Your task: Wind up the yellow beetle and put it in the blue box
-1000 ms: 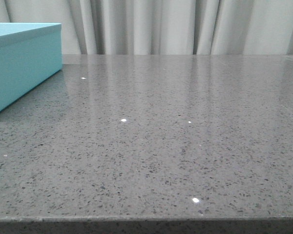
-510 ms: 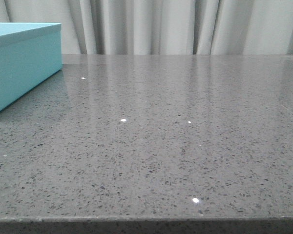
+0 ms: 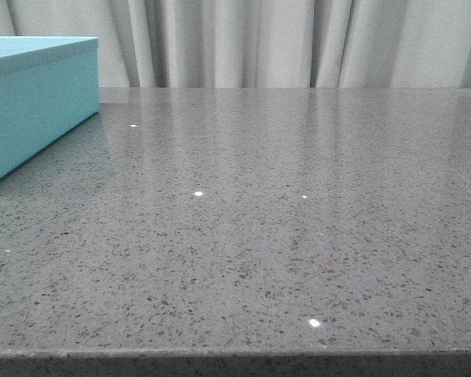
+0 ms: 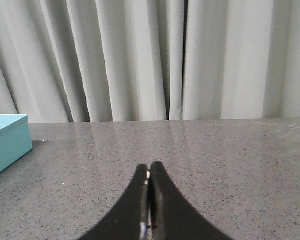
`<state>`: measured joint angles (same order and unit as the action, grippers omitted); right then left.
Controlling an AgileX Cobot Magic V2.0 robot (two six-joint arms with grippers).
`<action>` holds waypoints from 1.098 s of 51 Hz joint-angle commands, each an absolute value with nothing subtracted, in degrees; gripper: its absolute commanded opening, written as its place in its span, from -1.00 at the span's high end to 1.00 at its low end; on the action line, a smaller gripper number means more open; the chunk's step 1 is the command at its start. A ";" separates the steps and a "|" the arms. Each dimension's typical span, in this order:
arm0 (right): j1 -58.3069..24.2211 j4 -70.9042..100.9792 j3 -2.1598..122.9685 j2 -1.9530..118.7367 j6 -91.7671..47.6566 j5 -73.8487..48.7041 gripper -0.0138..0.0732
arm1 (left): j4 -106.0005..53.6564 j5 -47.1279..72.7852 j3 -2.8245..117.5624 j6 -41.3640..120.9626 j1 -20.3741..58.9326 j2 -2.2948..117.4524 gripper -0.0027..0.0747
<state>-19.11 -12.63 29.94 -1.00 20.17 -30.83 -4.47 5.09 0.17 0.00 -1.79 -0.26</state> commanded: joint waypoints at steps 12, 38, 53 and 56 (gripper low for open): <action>-18.98 -13.87 30.95 -1.64 19.69 -26.19 0.76 | -4.57 0.74 -2.29 -0.43 -1.92 -2.16 0.98; -9.78 -9.21 19.63 -1.64 13.49 -7.04 0.76 | -4.57 0.74 -2.29 -0.43 -1.92 -2.16 0.98; 0.13 -0.64 12.36 -1.64 4.55 -2.38 0.76 | -4.57 0.74 -2.29 -0.43 -1.92 -2.16 0.98; 1.88 -0.64 9.71 -1.64 4.55 -0.79 0.76 | -4.57 0.74 -2.29 -0.43 -1.92 -2.16 0.98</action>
